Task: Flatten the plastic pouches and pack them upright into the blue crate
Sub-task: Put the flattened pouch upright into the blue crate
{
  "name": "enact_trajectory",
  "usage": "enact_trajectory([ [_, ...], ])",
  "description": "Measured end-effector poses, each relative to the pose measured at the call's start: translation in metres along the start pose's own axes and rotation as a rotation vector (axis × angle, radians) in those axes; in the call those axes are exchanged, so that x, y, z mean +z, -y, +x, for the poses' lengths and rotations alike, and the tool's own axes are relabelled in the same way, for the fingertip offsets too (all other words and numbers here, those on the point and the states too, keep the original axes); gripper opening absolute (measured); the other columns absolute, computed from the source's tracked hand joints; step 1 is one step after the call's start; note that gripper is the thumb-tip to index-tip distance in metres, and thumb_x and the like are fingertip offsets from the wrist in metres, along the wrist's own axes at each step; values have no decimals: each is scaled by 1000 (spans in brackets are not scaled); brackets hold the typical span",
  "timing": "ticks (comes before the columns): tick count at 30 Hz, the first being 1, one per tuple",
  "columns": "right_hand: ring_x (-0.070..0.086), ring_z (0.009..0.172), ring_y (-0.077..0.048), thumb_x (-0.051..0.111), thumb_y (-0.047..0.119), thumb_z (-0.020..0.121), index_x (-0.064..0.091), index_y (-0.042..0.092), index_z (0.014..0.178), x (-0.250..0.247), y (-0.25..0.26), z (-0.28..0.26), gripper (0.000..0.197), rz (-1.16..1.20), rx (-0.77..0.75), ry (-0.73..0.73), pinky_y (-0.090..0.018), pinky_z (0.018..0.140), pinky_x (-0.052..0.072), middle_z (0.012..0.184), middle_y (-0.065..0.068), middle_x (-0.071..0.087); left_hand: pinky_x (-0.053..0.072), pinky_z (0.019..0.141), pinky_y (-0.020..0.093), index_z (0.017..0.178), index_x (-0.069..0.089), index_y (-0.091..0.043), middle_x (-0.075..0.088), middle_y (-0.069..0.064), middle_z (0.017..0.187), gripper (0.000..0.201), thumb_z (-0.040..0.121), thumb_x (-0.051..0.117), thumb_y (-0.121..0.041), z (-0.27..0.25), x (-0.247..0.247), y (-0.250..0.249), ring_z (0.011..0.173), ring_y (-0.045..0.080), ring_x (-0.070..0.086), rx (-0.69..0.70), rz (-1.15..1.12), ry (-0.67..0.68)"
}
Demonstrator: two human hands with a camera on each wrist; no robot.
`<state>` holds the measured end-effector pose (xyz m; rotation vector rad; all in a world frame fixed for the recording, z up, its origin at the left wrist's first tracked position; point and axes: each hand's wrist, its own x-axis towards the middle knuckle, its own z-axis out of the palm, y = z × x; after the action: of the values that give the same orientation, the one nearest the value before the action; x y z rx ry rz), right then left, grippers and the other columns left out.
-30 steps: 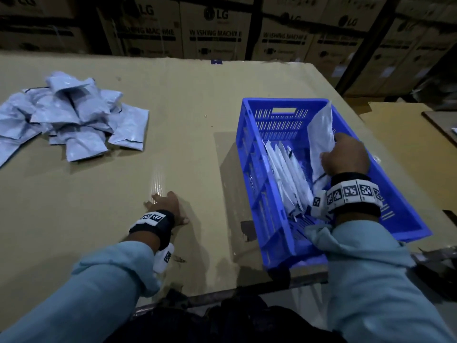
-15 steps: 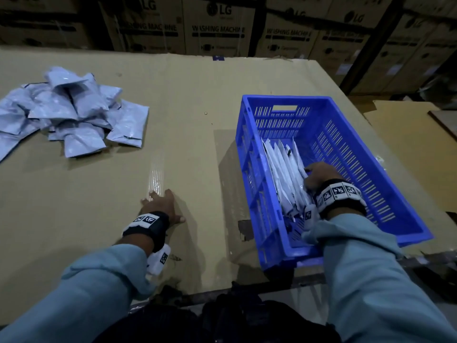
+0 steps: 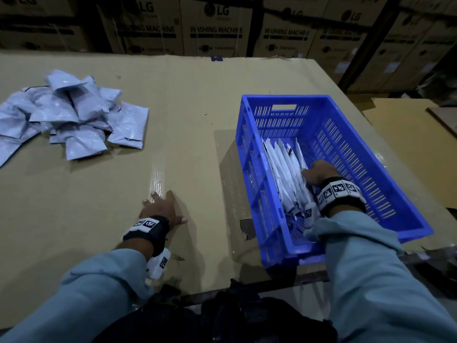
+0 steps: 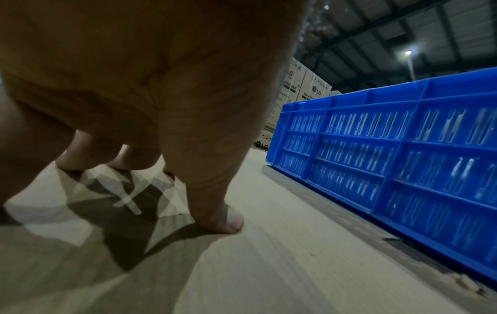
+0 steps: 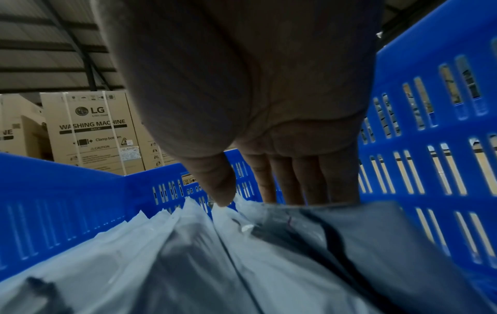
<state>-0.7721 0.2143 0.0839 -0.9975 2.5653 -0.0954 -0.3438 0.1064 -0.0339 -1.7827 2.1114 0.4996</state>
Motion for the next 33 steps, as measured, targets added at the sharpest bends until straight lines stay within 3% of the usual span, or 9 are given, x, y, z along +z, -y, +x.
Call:
enact_trajectory([
  [3, 61, 73, -30, 59, 39, 98, 68, 0, 94, -2, 3, -7, 40, -4, -27, -28, -36, 68, 46, 95, -21, 69, 42, 106, 63, 149, 19, -26, 13, 23, 163, 102, 75, 73, -72, -1, 0, 0, 145, 54, 24, 6, 12, -11],
  [5, 62, 75, -30, 59, 39, 98, 69, 4, 89, -6, 6, -14, 38, -2, -36, -46, -36, 69, 49, 95, -18, 71, 43, 106, 63, 149, 19, -26, 14, 23, 163, 103, 75, 72, -73, -1, -1, 2, 144, 53, 26, 19, 16, -11],
  [8, 64, 98, -36, 61, 37, 98, 69, 8, 105, -17, 13, -32, 31, 36, -59, -78, -41, 83, 54, 109, -16, 68, 46, 102, 62, 146, 22, -28, 20, 22, 161, 100, 73, 70, -76, -2, 0, 7, 140, 52, 34, 60, 23, -30],
  [13, 63, 101, -39, 57, 27, 100, 65, 5, 115, -45, 35, -71, 28, 21, -99, -203, -43, 86, 53, 117, -22, 65, 51, 98, 54, 151, 21, -34, 27, 15, 160, 101, 73, 67, -79, -3, -7, 27, 133, 42, 48, 160, 66, -12],
  [17, 62, 110, -39, 57, 36, 99, 62, 7, 121, -64, 68, -102, 37, -77, -164, -261, -45, 93, 52, 120, -20, 65, 50, 99, 43, 151, 30, -23, 36, 9, 156, 88, 83, 74, -59, -10, -20, 48, 127, 33, 56, 236, 65, 8],
  [21, 63, 104, -38, 56, 43, 99, 62, 9, 114, -73, 104, -131, 38, -110, -211, -259, -45, 88, 53, 114, -14, 65, 44, 103, 36, 146, 42, -16, 44, 9, 153, 73, 87, 76, -44, -14, -27, 79, 128, 31, 53, 285, -65, 48],
  [24, 63, 106, -39, 55, 39, 100, 61, 6, 115, -70, 136, -153, 36, -171, -258, -299, -43, 83, 50, 115, -17, 64, 42, 106, 35, 147, 45, -18, 38, 6, 159, 72, 89, 72, -50, -12, -28, 112, 132, 31, 50, 299, -73, 31],
  [28, 62, 111, -40, 54, 38, 101, 60, 7, 122, -50, 185, -183, 37, -209, -289, -302, -46, 87, 51, 122, -18, 63, 40, 109, 36, 150, 44, -18, 33, 3, 161, 72, 90, 69, -52, -7, -31, 161, 134, 30, 49, 295, -102, 4],
  [33, 61, 115, -38, 53, 39, 101, 58, 8, 125, -4, 265, -218, 39, -220, -311, -294, -43, 89, 49, 124, -19, 63, 45, 102, 39, 146, 49, -18, 40, 2, 150, 68, 90, 68, -52, 5, -39, 242, 124, 29, 54, 284, -116, -39],
])
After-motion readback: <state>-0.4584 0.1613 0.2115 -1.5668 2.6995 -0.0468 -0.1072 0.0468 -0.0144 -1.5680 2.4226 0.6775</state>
